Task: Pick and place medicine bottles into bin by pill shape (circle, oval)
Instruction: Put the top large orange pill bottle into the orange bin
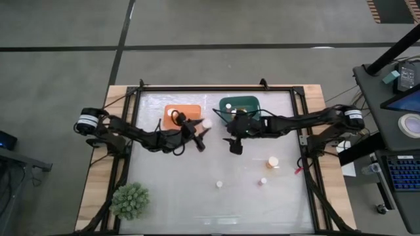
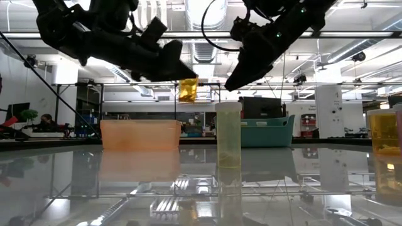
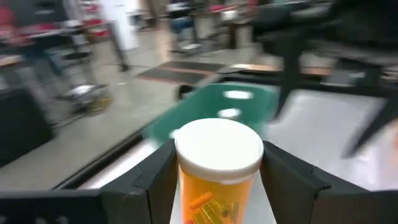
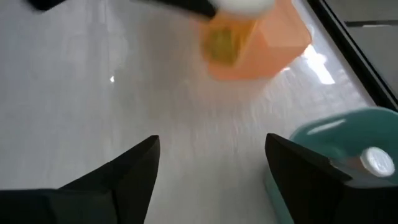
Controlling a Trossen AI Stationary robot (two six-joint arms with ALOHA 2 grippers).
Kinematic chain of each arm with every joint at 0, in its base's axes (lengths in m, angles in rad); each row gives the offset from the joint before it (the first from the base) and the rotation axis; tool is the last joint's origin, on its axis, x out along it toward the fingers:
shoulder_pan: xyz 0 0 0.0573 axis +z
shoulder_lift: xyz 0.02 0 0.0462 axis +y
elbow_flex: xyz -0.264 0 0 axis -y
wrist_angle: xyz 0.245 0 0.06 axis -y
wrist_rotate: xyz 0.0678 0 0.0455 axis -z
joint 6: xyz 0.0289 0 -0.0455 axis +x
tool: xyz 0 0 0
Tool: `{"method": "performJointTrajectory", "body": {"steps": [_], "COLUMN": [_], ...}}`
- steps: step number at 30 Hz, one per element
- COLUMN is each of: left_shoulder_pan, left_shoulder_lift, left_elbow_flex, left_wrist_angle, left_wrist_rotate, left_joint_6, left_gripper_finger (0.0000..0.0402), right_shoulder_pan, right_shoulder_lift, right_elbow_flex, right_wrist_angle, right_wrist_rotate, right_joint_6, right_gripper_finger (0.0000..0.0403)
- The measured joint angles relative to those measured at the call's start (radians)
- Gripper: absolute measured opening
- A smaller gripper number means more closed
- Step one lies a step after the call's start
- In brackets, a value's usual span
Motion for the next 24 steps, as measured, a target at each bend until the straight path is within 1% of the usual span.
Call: {"method": "performJointTrajectory", "body": {"steps": [5,7,10,15,22,24], "left_shoulder_pan": [0.001,0.004,0.020,0.066,0.130,0.142], "left_shoulder_lift": [-0.055,-0.067,-0.072,-0.031,0.015,0.029], "left_elbow_flex": [-0.065,-0.092,-0.118,-0.122,-0.120,-0.117], "left_wrist_angle": [-0.004,-0.003,-0.010,-0.023,-0.022,-0.020], "left_wrist_rotate": [-0.254,-0.316,-0.338,-0.338,-0.337,-0.336], "left_joint_6": [-0.091,-0.135,-0.191,-0.284,-0.362,-0.363], "left_gripper_finger": [0.0181,0.0181,0.0181,0.0181,0.0181,0.0181], "right_shoulder_pan": [0.000,0.000,-0.001,0.000,-0.001,0.000], "right_shoulder_lift": [-0.030,-0.034,-0.035,-0.036,-0.036,-0.036], "right_elbow_flex": [-0.012,-0.017,-0.022,-0.022,-0.022,-0.022], "right_wrist_angle": [-0.018,-0.020,-0.022,-0.018,-0.012,-0.012], "right_wrist_rotate": [-0.001,-0.001,-0.001,-0.002,-0.002,-0.002], "right_joint_6": [0.000,0.000,-0.005,-0.013,-0.018,-0.020], "right_gripper_finger": [0.0269,0.0265,0.0263,0.0263,0.0260,0.0260]}}
